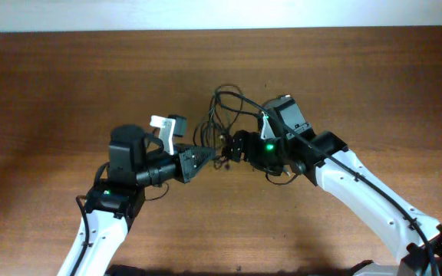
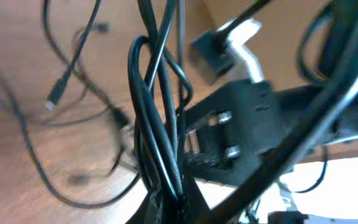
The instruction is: Untangle cables
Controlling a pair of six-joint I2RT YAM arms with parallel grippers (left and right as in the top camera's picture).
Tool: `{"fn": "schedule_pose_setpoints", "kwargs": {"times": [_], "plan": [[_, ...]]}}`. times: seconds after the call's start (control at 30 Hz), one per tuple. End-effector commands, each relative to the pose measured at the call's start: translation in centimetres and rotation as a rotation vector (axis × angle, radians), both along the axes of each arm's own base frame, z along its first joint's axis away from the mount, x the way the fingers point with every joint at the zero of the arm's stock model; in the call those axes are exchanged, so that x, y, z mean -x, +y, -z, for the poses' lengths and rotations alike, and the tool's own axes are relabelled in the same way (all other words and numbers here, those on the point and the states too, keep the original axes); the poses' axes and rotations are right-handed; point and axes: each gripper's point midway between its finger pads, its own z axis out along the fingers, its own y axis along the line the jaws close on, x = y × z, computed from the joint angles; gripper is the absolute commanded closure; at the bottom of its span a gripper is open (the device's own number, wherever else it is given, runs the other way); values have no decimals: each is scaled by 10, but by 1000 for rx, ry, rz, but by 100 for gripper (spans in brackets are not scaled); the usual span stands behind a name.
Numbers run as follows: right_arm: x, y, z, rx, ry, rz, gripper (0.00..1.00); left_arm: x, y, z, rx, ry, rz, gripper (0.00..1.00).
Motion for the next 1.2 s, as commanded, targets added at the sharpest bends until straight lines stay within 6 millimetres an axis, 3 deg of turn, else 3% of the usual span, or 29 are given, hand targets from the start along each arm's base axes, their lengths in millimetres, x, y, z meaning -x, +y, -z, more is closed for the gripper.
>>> {"fn": "schedule_pose_setpoints", "kwargs": {"times": [0.0, 0.07, 0.2, 0.33, 0.37, 0.43, 0.47, 0.53, 0.6, 0.63, 0.67, 0.73, 0.8, 0.83, 0.87, 0.9, 0.93, 0.97, 1.07, 1.17], "plan": [[-6, 2, -2, -11, -17, -5, 11, 8, -11, -25, 99, -11, 59, 100], [-21, -21, 15, 135, -57, 88, 11, 14, -17, -39, 149, -43, 119, 100], [-33, -85, 40, 443, -83, 250, 20, 17, -13, -60, 213, -109, 181, 86], [-28, -119, 47, 556, -45, 289, 23, -6, 24, -61, 220, -102, 49, 63], [-27, -120, 48, 565, -41, 272, 23, -11, 34, -61, 218, -105, 13, 63], [-21, -112, 49, 543, -40, 193, 32, -19, 50, -61, 215, -110, -43, 64], [-17, -100, 48, 498, -45, 108, 36, -21, 56, -60, 213, -106, -67, 59], [-16, -95, 47, 491, -65, 51, 35, -26, 61, -48, 197, -50, -123, 50], [-18, -84, 44, 454, -109, -37, 34, -30, 71, -23, 155, 69, -230, 47], [-17, -70, 40, 392, -146, -125, 34, -31, 79, -6, 119, 138, -300, 43], [-12, -44, 29, 263, -213, -280, 34, -30, 93, 19, 49, 237, -409, 41], [-1, -25, 19, 148, -251, -403, 34, -26, 105, 39, -14, 308, -490, 44], [0, -23, 19, 139, -249, -408, 34, -27, 109, 42, -31, 313, -513, 47], [0, -23, 19, 139, -249, -408, 34, -29, 113, 44, -38, 321, -548, 44], [0, -24, 19, 143, -249, -406, 34, -32, 120, 49, -31, 370, -624, 25], [0, -24, 19, 143, -248, -406, 34, -34, 121, 55, -9, 430, -680, 20], [1, -25, 20, 144, -243, -406, 34, -36, 119, 58, 8, 463, -700, 18], [3, -26, 21, 147, -231, -405, 34, -41, 110, 63, 50, 514, -710, 2], [8, -29, 24, 162, -202, -406, 29, -66, 68, 73, 159, 582, -668, 1], [10, -38, 30, 208, -180, -395, 29, -94, 33, 67, 319, 590, -591, 1]]}}
